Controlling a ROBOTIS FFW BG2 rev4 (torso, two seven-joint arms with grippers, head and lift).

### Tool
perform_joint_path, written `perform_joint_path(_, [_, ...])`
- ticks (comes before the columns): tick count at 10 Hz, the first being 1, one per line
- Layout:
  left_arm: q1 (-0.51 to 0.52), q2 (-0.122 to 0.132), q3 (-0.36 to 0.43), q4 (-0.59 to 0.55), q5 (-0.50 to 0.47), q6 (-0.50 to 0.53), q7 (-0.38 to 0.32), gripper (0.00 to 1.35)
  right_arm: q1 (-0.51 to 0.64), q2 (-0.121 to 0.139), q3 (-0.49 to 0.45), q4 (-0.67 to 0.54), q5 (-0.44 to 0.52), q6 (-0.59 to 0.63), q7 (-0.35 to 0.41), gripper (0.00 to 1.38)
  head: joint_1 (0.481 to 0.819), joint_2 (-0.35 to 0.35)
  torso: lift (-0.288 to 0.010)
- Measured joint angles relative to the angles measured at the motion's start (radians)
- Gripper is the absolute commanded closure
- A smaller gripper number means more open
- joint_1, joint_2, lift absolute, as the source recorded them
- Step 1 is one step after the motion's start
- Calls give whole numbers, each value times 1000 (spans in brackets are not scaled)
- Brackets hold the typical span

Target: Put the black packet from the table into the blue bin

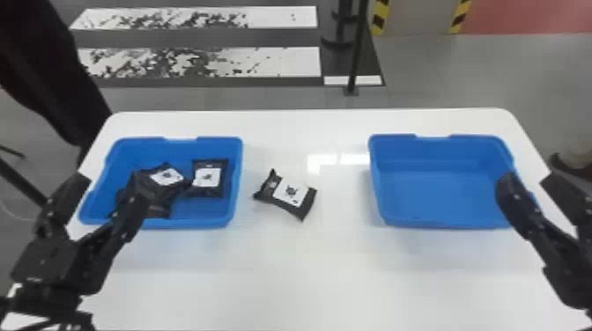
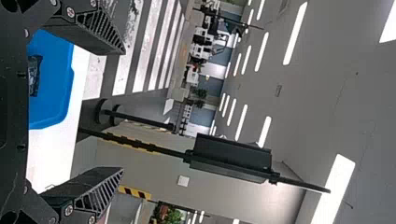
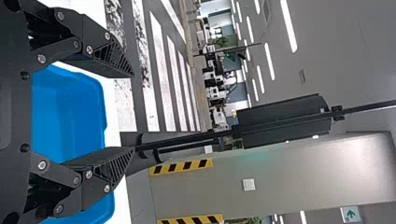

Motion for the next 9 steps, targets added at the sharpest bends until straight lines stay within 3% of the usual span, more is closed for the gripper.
perform_joint_path(9, [-23, 6, -27, 8, -10, 10, 0, 148, 0, 0, 0, 0, 5, 0, 0, 510, 695, 10, -110])
